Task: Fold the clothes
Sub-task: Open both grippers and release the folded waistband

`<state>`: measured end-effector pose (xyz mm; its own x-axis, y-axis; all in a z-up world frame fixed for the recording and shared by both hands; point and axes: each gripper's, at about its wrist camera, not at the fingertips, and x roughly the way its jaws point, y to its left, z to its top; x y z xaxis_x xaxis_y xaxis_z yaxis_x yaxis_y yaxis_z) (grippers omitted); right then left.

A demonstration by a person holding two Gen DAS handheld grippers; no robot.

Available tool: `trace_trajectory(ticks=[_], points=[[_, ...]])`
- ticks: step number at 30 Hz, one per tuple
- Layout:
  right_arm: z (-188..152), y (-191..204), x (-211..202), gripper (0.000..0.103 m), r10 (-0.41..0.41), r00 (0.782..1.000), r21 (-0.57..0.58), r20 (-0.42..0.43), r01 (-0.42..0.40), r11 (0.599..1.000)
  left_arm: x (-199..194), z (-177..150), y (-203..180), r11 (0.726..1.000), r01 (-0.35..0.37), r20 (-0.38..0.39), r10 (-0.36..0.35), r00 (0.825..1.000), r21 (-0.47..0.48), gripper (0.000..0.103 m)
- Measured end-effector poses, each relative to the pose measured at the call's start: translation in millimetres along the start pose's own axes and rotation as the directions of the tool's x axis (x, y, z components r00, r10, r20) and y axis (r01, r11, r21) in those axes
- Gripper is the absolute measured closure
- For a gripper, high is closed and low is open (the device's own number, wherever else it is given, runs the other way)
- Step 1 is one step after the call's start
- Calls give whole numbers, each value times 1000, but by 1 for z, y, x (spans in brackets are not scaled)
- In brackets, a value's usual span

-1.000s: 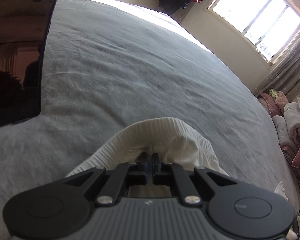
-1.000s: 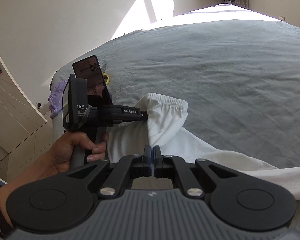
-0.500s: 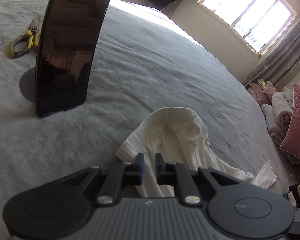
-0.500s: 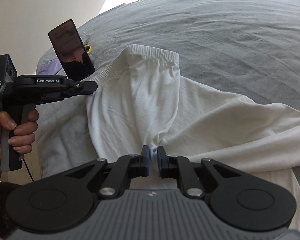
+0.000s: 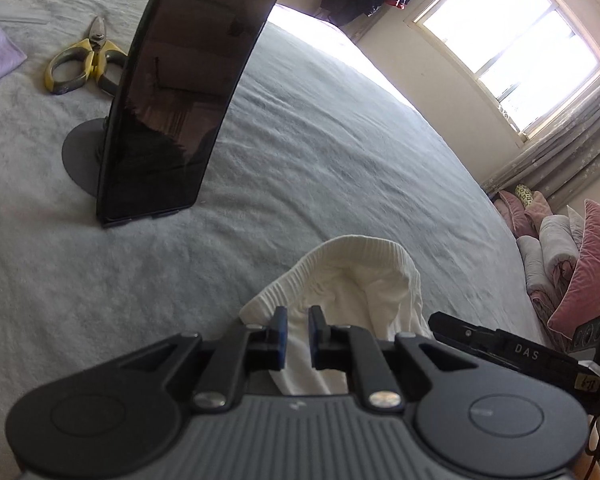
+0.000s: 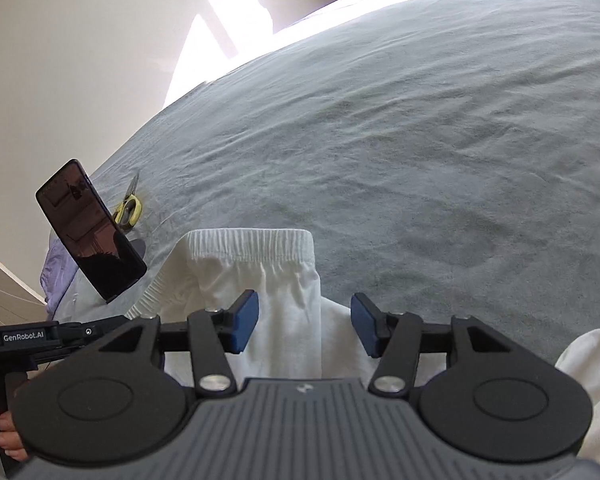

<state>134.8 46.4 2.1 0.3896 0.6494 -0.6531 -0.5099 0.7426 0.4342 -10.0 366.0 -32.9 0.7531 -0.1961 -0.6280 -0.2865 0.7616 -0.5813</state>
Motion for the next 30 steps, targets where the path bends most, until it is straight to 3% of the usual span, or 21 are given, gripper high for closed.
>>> trace_trajectory(ticks=[4, 7, 9, 11, 13, 15, 19, 24, 27, 30], points=[[7, -8, 21, 48, 31, 999, 33, 28, -32, 999, 4, 3, 1, 1000, 15, -4, -15, 1000, -16, 93], [6, -3, 19, 84, 60, 995, 36, 76, -63, 997, 7, 5, 1, 1000, 1, -8, -2, 1000, -13, 93], [3, 4, 10, 90, 88, 990, 18, 108, -90, 996, 8, 6, 4, 999, 17, -17, -18, 1000, -29, 93], [-1, 19, -2, 92, 118, 985, -22, 125, -116, 993, 7, 7, 8, 997, 54, -26, -56, 998, -61, 87], [-5, 34, -13, 93, 148, 979, -62, 140, -140, 988, 5, 8, 13, 987, 119, -30, -123, 992, -112, 73], [-16, 54, -18, 93, 160, 979, -124, 128, -144, 982, 3, 9, 18, 966, 193, -29, -201, 979, -170, 60], [-43, 85, -14, 93, 167, 982, -230, 82, -145, 962, 3, 6, 21, 919, 310, -34, -328, 944, -242, 48], [-70, 107, 6, 93, 151, 988, -289, 30, -136, 947, 5, -2, 9, 934, 281, -73, -303, 950, -221, 44], [-80, 111, 19, 93, 129, 991, -282, 16, -119, 952, 8, -8, 3, 955, 213, -83, -234, 969, -204, 46], [-86, 109, 24, 91, 123, 992, -247, 0, -119, 962, 11, -10, -1, 963, 173, -91, -195, 977, -204, 51]])
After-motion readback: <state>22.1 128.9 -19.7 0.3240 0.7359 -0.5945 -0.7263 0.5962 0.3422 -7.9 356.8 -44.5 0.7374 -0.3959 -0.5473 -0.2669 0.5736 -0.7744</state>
